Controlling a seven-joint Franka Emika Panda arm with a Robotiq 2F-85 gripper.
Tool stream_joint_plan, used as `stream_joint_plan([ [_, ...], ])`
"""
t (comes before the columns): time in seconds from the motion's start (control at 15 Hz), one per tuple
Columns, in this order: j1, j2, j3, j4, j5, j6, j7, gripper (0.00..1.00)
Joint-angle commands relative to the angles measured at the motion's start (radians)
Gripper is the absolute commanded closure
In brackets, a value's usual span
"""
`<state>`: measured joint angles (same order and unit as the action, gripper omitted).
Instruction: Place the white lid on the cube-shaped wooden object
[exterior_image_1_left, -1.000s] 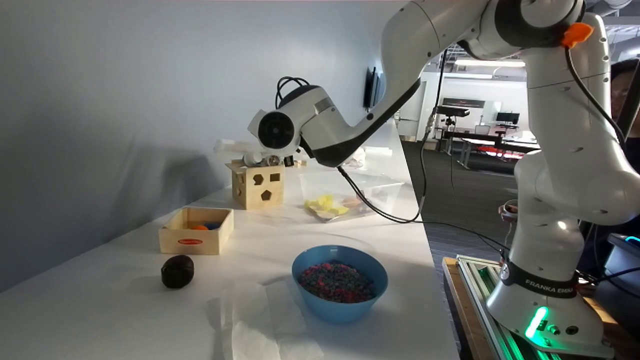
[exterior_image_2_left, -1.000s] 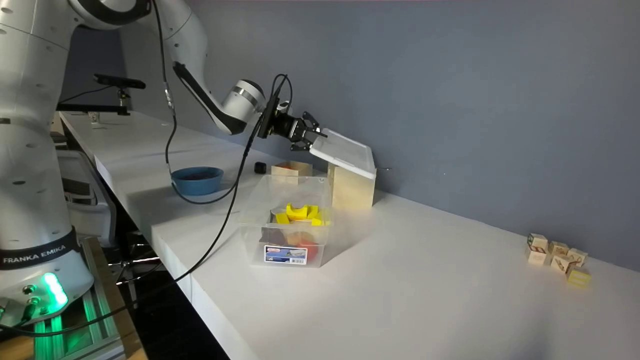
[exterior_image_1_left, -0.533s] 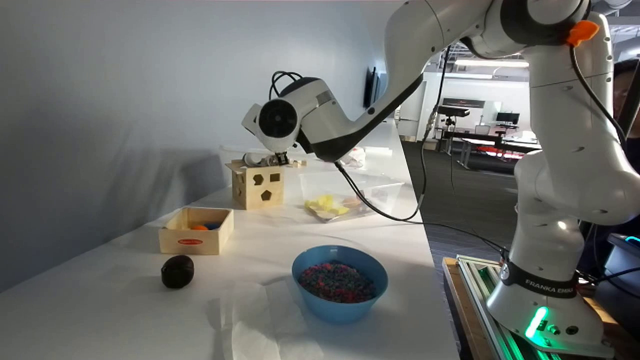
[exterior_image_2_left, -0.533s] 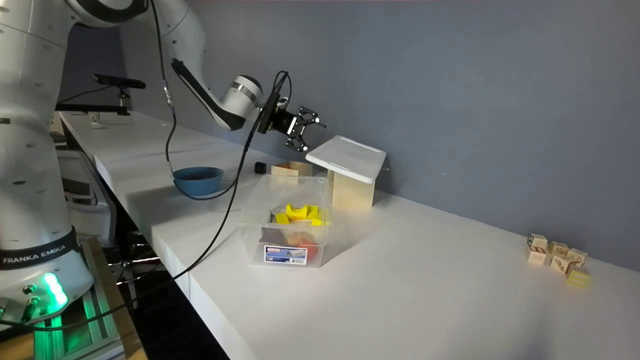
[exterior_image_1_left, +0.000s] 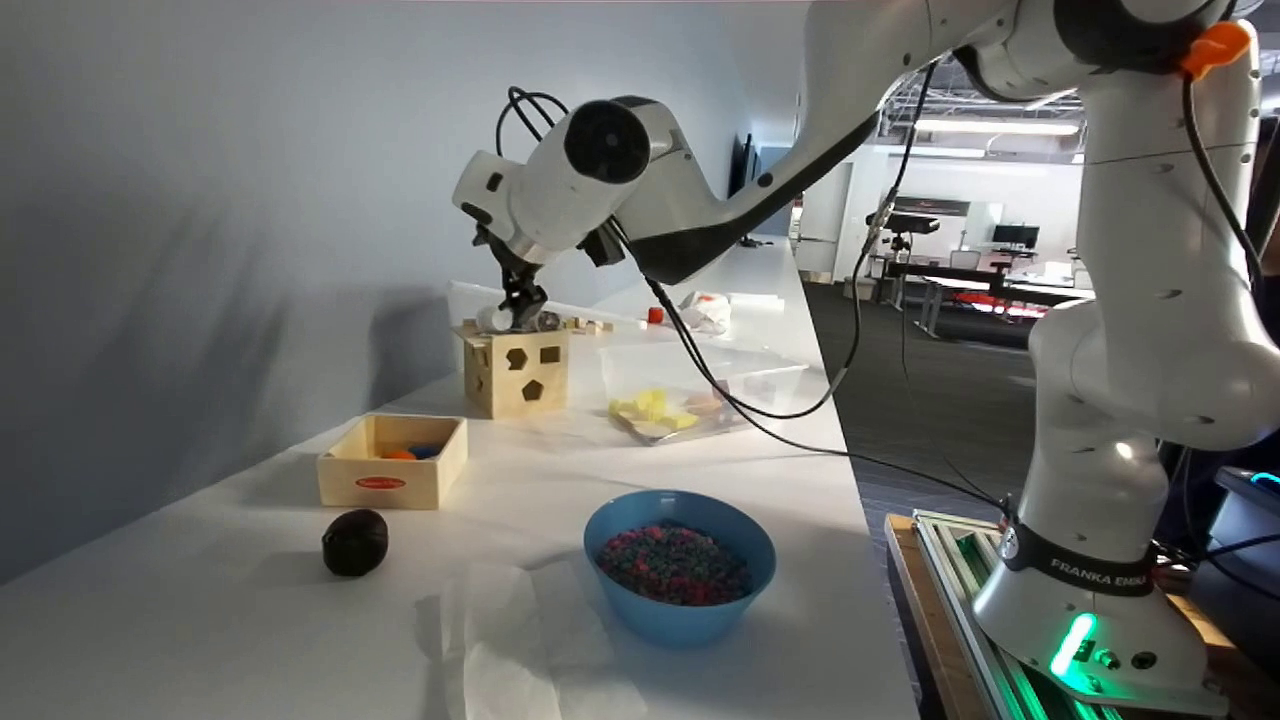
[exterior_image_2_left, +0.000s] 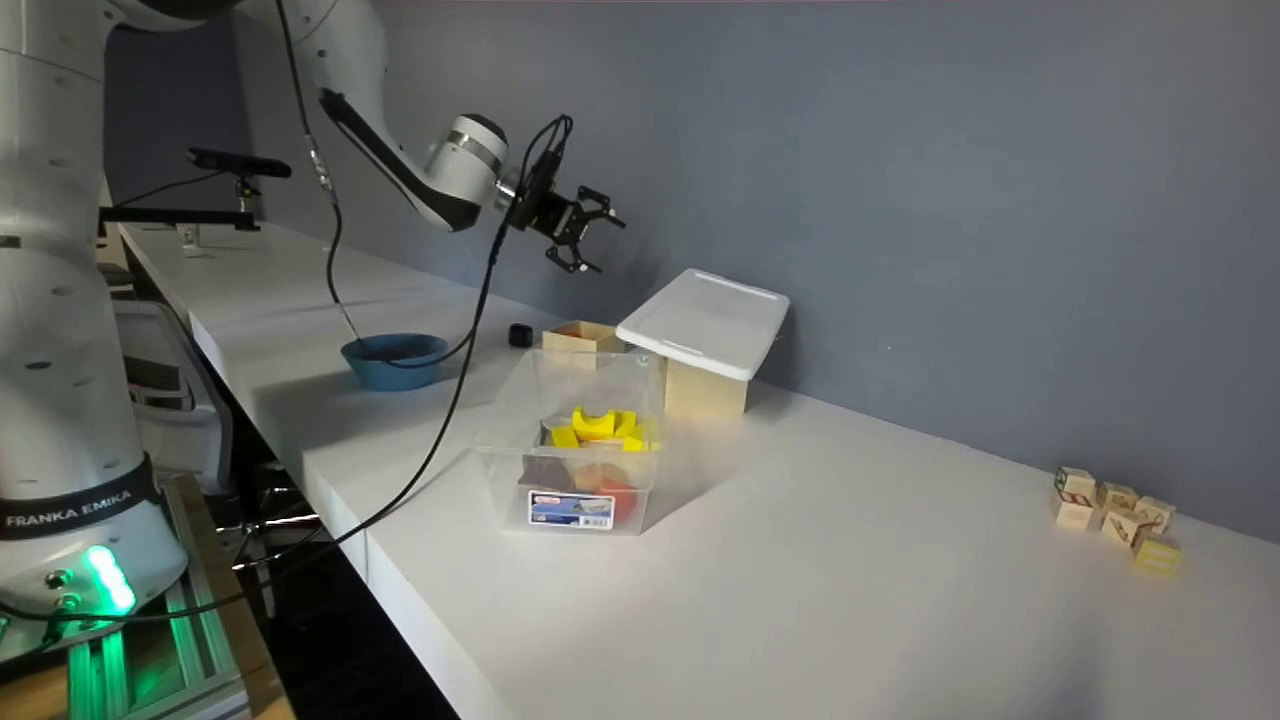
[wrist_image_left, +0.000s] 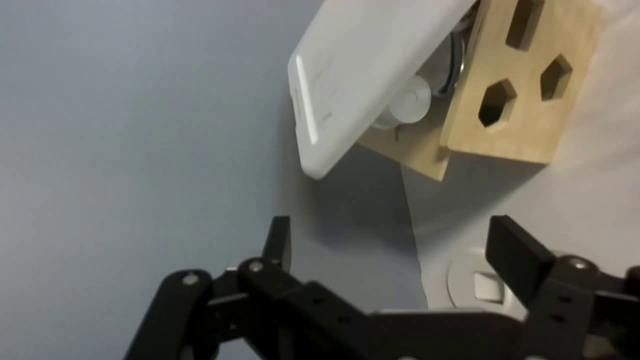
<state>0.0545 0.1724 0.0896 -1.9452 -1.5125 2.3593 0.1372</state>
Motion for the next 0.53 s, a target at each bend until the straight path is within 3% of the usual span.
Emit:
stream_joint_plan([
  [0.0,0.002,-0.120,0.013,-0.112,0.133,0.094,-0.200,0.00],
  [0.47,0.014,-0.262,0.001,-0.287,0.286,-0.247,-0.457,0.00],
])
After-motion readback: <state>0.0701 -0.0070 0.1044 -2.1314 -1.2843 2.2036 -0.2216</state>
